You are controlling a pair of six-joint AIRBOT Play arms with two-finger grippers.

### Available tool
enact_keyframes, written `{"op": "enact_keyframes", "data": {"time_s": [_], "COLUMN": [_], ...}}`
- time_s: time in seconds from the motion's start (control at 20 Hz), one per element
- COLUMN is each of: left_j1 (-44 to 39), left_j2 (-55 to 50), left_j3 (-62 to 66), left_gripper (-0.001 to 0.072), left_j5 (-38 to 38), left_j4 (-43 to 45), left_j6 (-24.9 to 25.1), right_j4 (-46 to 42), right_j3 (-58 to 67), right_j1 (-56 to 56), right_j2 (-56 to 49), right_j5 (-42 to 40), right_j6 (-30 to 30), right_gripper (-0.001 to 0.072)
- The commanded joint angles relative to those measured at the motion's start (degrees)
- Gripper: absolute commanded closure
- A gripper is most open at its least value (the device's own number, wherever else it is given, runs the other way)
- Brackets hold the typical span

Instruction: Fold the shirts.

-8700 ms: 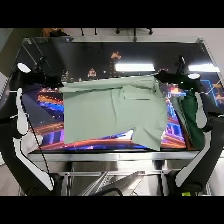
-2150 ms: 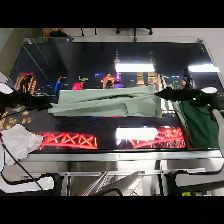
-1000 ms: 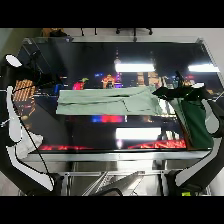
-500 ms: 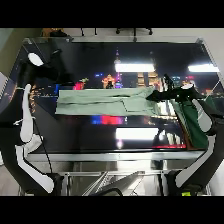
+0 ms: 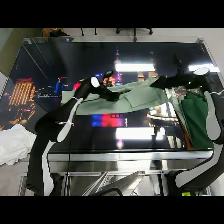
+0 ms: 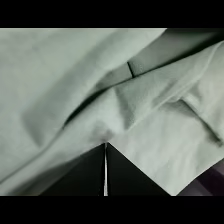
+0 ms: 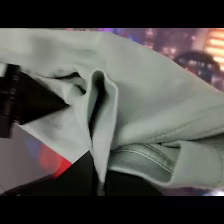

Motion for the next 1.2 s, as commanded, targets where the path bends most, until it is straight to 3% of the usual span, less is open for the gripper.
{"op": "enact_keyframes", "data": {"time_s": [0.0, 0.25, 0.45, 0.6, 0.75, 0.85, 0.95, 1.0, 1.05, 1.1, 1.15], "left_j1": [-5.35, -3.76, 6.6, 16.9, 26.43, 31.43, 34.73, 35.91, 36.52, 37.0, 37.44], "left_j2": [-4.33, 0.55, 14.99, 25.94, 37.33, 43.52, 47.78, 49.4, 50.9, 52.06, 53.27], "left_j3": [3.19, 8.92, 8.9, 8.83, 3.34, -1.46, -6.27, -8.94, -11.72, -14.01, -16.37], "left_gripper": [0.0694, 0.0694, 0.0694, 0.0694, 0.0694, 0.0694, 0.0694, 0.0694, 0.0694, 0.0694, 0.0694], "left_j5": [4.13, -5.11, -22.8, -28.81, -26.88, -25.77, -25.75, -25.51, -25.55, -25.57, -25.05], "left_j4": [-0.59, -0.63, -0.57, -0.61, -0.66, -0.63, -0.61, -0.61, -0.57, -0.59, -0.59], "left_j6": [-2.47, -3.28, -0.5, -1.03, -1.81, -1.75, -0.24, 0.7, 1.84, 3.02, 4.02], "right_j4": [0.24, 0.26, 3.78, 3.96, 3.96, 3.98, 5.03, 8.17, 13.03, 18.43, 21.81], "right_j3": [6.56, 8.81, 8.83, 8.83, 8.83, 8.83, 8.83, 8.83, 8.96, 9.55, 10.4], "right_j1": [0.0, 0.57, 6.51, 17.53, 31.08, 40.11, 48.41, 51.58, 54.25, 56.41, 57.64], "right_j2": [2.71, 2.82, 2.8, 2.25, -1.22, -5.64, -10.91, -13.29, -15.1, -16.41, -16.76], "right_j5": [6.08, 7.87, 4.96, -6.78, -19.54, -30.34, -44.37, -50.21, -54.69, -57.42, -57.51], "right_j6": [3.65, 7.3, 8.37, 8.5, 6.8, 6.56, 2.38, -0.39, -4.48, -10.47, -16.15], "right_gripper": [0.0695, 0.0695, 0.0695, 0.0695, 0.0695, 0.0695, 0.0694, 0.0618, 0.0378, 0.0187, 0.0106]}}
